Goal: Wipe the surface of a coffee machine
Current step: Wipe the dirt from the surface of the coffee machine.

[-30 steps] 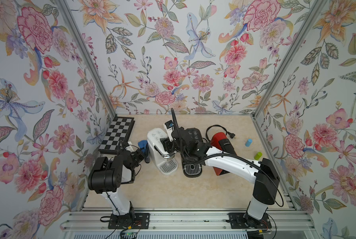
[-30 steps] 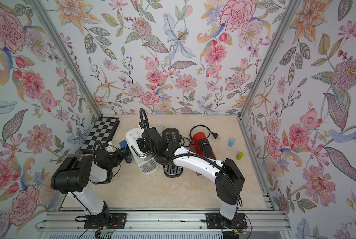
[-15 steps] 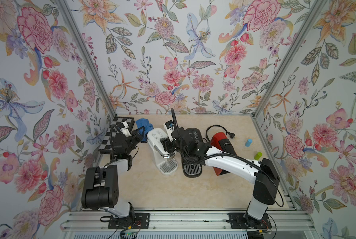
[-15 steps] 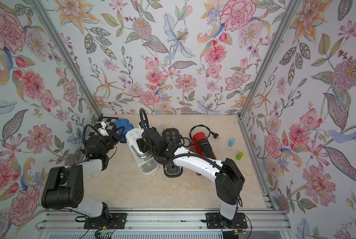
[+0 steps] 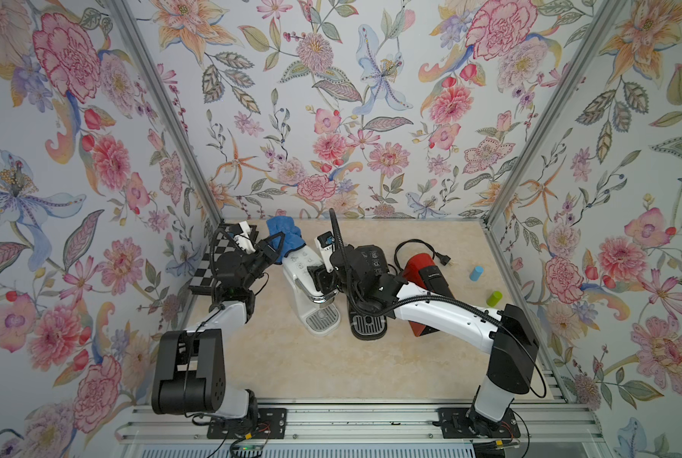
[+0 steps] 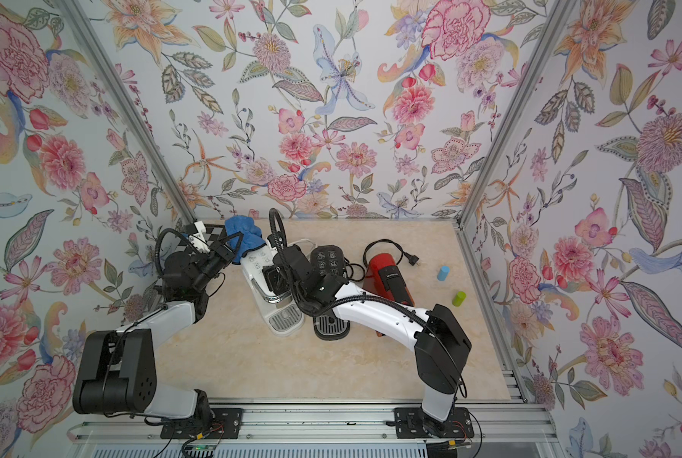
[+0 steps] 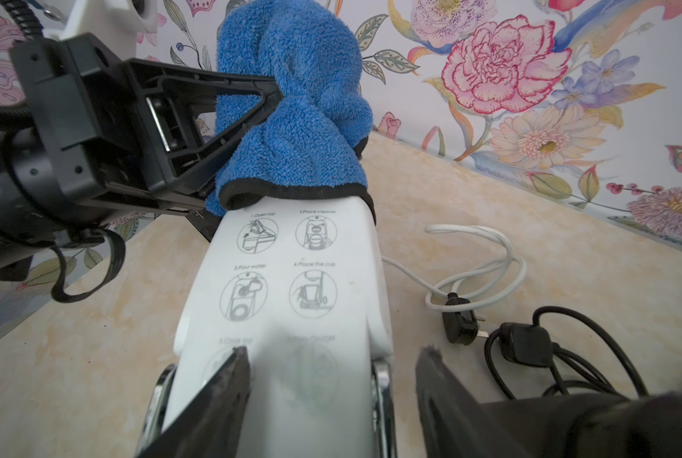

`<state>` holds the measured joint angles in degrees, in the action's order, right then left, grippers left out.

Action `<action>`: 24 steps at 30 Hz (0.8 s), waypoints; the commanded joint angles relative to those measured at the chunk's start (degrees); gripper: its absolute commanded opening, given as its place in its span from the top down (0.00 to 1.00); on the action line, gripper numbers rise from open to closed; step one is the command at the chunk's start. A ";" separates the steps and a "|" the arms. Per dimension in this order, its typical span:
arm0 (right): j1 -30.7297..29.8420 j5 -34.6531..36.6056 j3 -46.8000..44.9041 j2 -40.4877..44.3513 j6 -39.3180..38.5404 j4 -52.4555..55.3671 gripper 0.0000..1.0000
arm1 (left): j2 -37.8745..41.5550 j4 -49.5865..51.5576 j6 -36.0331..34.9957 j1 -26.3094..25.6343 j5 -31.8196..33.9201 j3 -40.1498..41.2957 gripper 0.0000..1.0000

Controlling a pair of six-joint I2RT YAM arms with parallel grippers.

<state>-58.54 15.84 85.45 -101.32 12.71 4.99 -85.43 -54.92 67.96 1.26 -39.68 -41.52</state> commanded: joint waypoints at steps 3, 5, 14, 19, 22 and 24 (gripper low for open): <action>-0.17 1.67 -3.88 -0.73 -0.45 9.55 0.33 | -5.75 -0.65 -2.16 -1.13 -1.80 -2.06 1.00; -0.18 1.91 -4.33 -0.66 -0.47 9.58 0.33 | -8.59 -2.19 -2.27 -1.11 -3.07 -1.86 1.00; -0.05 1.84 -4.70 -0.73 -0.58 9.55 0.33 | -16.14 -13.72 -0.38 -0.80 -3.99 7.35 1.00; -0.08 1.59 -4.94 -0.70 -0.58 9.52 0.33 | -19.79 -21.97 1.86 -0.02 -4.21 13.04 1.00; -0.07 1.41 -4.77 -0.79 -0.42 9.59 0.33 | -22.46 -27.19 3.62 0.46 -4.77 15.78 1.00; -0.16 1.39 -4.35 -1.03 -0.46 9.58 0.33 | -23.94 -30.20 5.09 0.69 -5.07 16.84 1.00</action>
<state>-58.54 16.82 83.57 -100.16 13.10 3.90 -107.24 -78.35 70.32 2.98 -38.22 -27.20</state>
